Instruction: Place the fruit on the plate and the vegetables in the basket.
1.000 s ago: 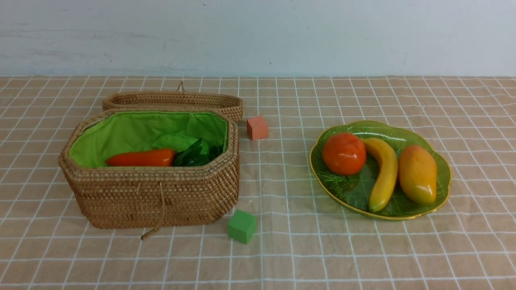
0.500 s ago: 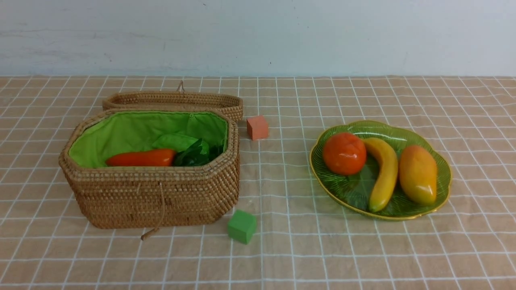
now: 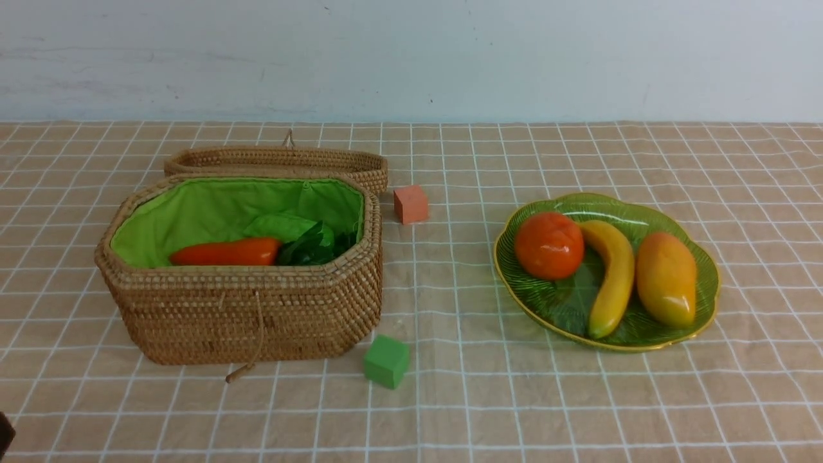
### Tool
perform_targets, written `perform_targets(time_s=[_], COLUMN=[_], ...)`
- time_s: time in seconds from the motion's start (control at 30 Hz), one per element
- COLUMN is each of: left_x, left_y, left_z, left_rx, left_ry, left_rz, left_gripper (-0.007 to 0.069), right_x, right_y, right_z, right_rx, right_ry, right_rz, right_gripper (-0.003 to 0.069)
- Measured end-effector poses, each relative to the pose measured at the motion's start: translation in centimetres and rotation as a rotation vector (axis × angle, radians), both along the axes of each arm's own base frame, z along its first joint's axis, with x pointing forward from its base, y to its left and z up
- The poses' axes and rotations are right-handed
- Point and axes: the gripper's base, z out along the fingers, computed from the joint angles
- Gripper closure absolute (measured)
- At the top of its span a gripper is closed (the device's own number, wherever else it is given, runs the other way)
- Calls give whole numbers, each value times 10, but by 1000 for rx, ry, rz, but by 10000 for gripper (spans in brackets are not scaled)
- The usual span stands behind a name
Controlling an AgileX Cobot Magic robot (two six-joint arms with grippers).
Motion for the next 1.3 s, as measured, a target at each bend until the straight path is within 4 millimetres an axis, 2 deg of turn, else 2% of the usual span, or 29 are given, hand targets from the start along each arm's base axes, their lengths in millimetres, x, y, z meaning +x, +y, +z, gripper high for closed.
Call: perform_targets(time_s=[0.03, 0.07, 0.13, 0.27, 1.3], left_x=[2, 2, 4, 1, 1], left_y=[1, 2, 3, 4, 3], left_z=[-10, -12, -33, -53, -52], left_rx=[-3, -2, -10, -23, -37], left_ry=[21, 25, 112, 304, 299], left_rz=[33, 38, 70, 81, 69], left_gripper=[638, 638, 638, 638, 638], right_x=[0, 0, 0, 0, 0], right_y=[0, 0, 0, 0, 0], right_z=[0, 0, 0, 0, 0], right_rx=[0, 0, 0, 0, 0], right_ry=[-1, -1, -1, -1, -2], right_rz=[0, 0, 0, 0, 0], right_gripper=[643, 643, 642, 638, 613])
